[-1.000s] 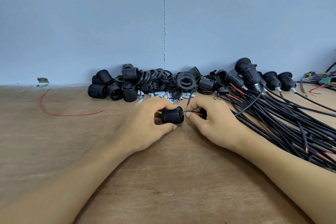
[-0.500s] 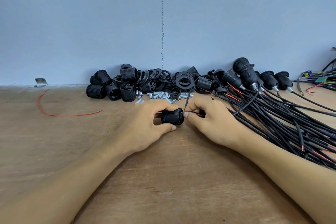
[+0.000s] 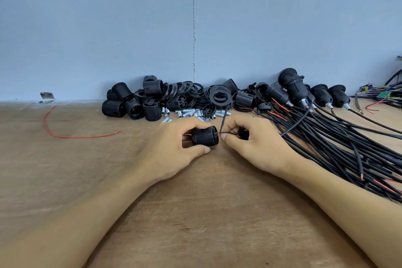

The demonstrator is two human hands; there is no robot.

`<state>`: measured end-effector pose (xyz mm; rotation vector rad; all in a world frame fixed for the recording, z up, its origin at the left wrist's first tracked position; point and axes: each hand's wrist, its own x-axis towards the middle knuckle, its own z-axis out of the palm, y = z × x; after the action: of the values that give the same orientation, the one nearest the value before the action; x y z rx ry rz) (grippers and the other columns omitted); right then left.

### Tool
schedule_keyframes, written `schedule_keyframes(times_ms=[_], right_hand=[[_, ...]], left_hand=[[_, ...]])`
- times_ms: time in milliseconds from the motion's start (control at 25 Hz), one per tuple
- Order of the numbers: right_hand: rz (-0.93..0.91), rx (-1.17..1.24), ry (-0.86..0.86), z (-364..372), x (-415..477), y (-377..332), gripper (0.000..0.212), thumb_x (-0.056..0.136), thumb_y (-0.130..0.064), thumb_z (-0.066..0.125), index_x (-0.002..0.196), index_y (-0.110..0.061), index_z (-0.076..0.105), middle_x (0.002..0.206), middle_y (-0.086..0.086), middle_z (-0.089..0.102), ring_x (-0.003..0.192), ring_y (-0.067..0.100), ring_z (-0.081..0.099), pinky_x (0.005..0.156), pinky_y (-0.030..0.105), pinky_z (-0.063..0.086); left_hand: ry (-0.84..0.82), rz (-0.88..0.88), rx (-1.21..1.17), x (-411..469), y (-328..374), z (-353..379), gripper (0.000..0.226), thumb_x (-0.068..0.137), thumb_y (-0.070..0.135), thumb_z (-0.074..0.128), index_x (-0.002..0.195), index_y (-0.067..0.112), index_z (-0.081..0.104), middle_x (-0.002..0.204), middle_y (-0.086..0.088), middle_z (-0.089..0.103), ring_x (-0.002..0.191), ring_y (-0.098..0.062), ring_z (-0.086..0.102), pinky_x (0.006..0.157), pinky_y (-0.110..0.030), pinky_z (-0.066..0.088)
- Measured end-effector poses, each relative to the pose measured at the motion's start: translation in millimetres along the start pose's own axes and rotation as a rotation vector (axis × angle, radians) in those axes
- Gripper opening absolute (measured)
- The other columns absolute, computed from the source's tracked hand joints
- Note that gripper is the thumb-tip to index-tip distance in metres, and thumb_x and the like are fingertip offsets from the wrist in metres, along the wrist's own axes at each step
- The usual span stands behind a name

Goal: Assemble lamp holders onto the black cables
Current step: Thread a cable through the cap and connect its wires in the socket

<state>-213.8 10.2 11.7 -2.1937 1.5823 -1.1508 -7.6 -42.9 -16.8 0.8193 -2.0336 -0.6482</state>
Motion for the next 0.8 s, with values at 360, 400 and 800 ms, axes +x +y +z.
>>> schedule_keyframes(times_ms=[360, 400, 800], right_hand=[[0.013, 0.009, -0.020, 3.0, 1.8, 1.0, 0.040, 0.089, -0.014, 0.069, 0.065, -0.043, 0.055, 0.064, -0.015, 0.057, 0.067, 0.001, 0.052, 0.063, 0.015, 0.038], [0.017, 0.022, -0.016, 3.5, 1.9, 1.0, 0.042, 0.089, -0.014, 0.069, 0.064, -0.044, 0.056, 0.063, -0.015, 0.056, 0.066, 0.001, 0.051, 0.063, 0.014, 0.038], [0.064, 0.080, -0.010, -0.1, 1.2, 0.6, 0.030, 0.090, -0.020, 0.073, 0.069, -0.039, 0.062, 0.061, -0.021, 0.058, 0.062, -0.002, 0.051, 0.064, 0.012, 0.040]], left_hand=[[-0.025, -0.046, -0.058, -0.2, 2.7, 1.1, 0.044, 0.073, 0.004, 0.089, 0.108, 0.025, 0.074, 0.100, 0.028, 0.073, 0.095, 0.010, 0.069, 0.086, -0.005, 0.049], [-0.028, -0.055, -0.087, -0.5, 2.8, 1.1, 0.043, 0.073, 0.002, 0.089, 0.108, 0.022, 0.073, 0.101, 0.026, 0.073, 0.095, 0.008, 0.070, 0.087, -0.007, 0.051], [-0.032, -0.059, -0.112, -1.9, 10.2, 1.3, 0.050, 0.076, 0.001, 0.086, 0.100, 0.041, 0.068, 0.099, 0.036, 0.071, 0.093, 0.011, 0.069, 0.082, -0.004, 0.049]])
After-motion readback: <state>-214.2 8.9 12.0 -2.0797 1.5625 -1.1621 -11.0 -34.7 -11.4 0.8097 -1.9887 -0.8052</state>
